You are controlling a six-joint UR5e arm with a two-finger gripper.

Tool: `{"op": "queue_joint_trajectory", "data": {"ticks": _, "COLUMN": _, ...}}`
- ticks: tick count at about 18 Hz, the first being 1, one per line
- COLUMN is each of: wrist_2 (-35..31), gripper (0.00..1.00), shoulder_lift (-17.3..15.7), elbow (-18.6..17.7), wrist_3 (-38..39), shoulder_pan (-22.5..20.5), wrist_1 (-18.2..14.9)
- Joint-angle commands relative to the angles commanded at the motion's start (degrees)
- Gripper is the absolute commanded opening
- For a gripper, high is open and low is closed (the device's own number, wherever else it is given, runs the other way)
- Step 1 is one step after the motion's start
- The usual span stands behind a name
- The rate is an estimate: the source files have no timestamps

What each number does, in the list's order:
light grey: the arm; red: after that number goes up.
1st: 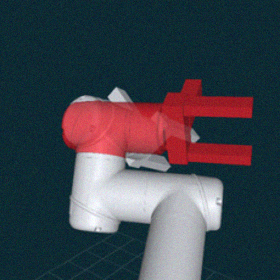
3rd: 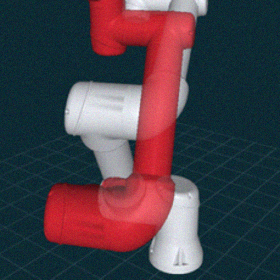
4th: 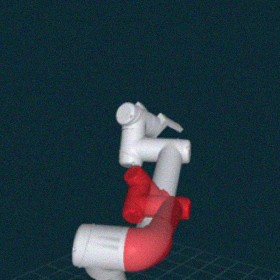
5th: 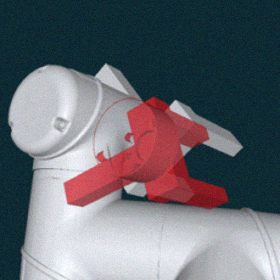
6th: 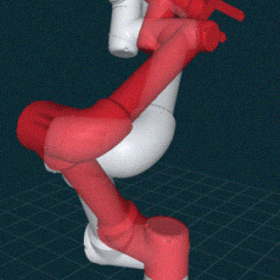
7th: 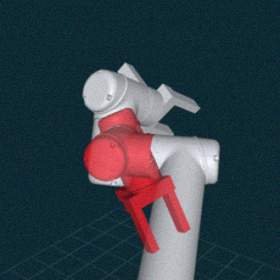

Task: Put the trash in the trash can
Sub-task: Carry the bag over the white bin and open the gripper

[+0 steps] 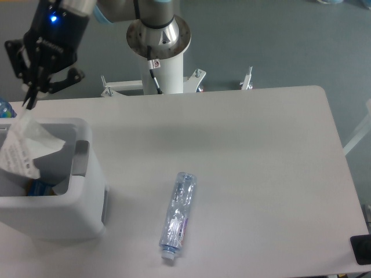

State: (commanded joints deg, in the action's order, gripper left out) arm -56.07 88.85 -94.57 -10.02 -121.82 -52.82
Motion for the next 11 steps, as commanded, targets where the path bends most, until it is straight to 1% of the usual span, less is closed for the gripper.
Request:
{"op": "queue_joint_trajectory", "data": {"ticks": 1, "wrist_2": 0.00, "gripper": 0.70, "shoulder_lift": 0.26, "elbow": 0.00, "wrist_3": -0.44, "shoulder_pan": 0.00, "wrist_1": 0.00}}
{"op": "queue_joint_trajectory", "data": {"ticks": 2, "wrist_2": -0.09, "gripper": 0.81, "shoulder_lift": 0.44, "elbow": 0.09, "wrist_3": -0.62, "shoulder_pan": 0.00, "wrist_1": 0.09}}
{"op": "queue_joint_trajectory", "data": {"ticks": 3, "wrist_2": -0.26, "gripper": 0.95, "shoulder_lift": 0.44, "elbow": 0.17, "wrist_3": -0.62, "shoulder_pan": 0.00, "wrist_1": 0.17}}
{"op": "queue_joint_trajectory", "data": {"ticks": 4, "wrist_2": -0.96, "gripper": 1.00, "shoulder_lift": 0.44, "elbow": 0.09, "wrist_3": -0.53, "shoulder_pan": 0.00, "wrist_1": 0.09}}
{"op": "queue_joint_trajectory", "data": {"ticks": 6, "wrist_2": -2.72, "gripper": 1.00, "shoulder_lift": 0.62, "elbow": 0.78, "wrist_3": -0.36, "shoulder_pan": 0.00, "wrist_1": -0.17}}
{"op": "queue_joint_trajectory", "data": {"ticks": 9, "wrist_2": -2.99, "gripper": 1.00, "shoulder_lift": 1.41, "elbow": 1.93, "wrist_3": 0.00, "shoulder_pan": -0.09, "wrist_1": -0.18}}
{"op": "queue_joint_trajectory", "data": {"ticks": 11, "wrist_2": -3.77, "gripper": 1.00, "shoulder_lift": 1.67, "elbow": 2.11, "wrist_3": -0.09, "shoulder_pan": -0.87, "wrist_1": -0.18}}
